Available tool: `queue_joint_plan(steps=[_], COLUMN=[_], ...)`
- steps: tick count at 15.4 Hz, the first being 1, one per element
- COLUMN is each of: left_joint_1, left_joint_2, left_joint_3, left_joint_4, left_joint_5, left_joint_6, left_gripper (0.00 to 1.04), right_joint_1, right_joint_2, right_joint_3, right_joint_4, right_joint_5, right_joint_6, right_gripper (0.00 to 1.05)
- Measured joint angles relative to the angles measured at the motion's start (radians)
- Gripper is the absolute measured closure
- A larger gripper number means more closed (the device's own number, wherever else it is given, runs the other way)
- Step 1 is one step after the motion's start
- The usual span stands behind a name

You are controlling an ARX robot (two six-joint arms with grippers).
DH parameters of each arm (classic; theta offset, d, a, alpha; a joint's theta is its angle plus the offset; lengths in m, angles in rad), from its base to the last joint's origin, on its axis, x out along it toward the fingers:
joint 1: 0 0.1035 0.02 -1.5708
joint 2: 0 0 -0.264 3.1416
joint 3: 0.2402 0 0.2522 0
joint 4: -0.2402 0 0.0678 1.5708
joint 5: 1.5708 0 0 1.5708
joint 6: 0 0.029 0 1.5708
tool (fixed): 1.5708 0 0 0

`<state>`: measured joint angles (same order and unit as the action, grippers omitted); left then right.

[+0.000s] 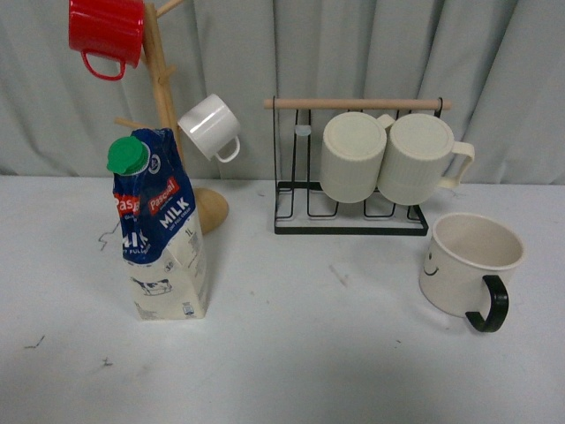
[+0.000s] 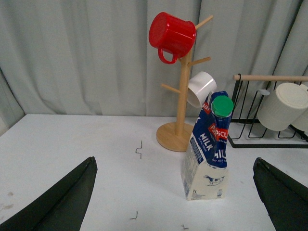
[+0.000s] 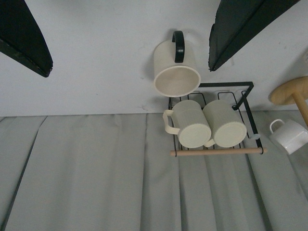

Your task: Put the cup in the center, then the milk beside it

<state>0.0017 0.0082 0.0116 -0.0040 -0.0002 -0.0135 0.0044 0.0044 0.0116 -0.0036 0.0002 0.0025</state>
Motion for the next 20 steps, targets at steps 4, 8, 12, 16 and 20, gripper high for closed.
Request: queue_joint_plan(steps=[4, 8, 12, 16, 20], left_joint_1=[0.000, 0.000, 0.000, 0.000, 0.000], left_joint_2=[0.000, 0.000, 0.000, 0.000, 0.000], left_joint_3=[0.000, 0.000, 0.000, 0.000, 0.000], left_joint_4=[0.000, 0.000, 0.000, 0.000, 0.000], left_joint_5=[0.000, 0.000, 0.000, 0.000, 0.000], left_joint_6=[0.000, 0.000, 0.000, 0.000, 0.000], left_gripper=[0.07, 0.07, 0.07, 0.07, 0.07], right_joint_1=[0.000, 0.000, 0.000, -0.032, -0.198], right_joint_2=[0.000, 0.000, 0.000, 0.044, 0.558], right_joint_3=[0.000, 0.000, 0.000, 0.002, 0.176], right_joint_4=[0.000, 0.000, 0.000, 0.009, 0.454], right_joint_5=[0.000, 0.000, 0.000, -0.044, -0.130], right_joint_6=[0.000, 0.000, 0.000, -0.037, -0.008], right_gripper=[0.06, 0.06, 0.06, 0.06, 0.06])
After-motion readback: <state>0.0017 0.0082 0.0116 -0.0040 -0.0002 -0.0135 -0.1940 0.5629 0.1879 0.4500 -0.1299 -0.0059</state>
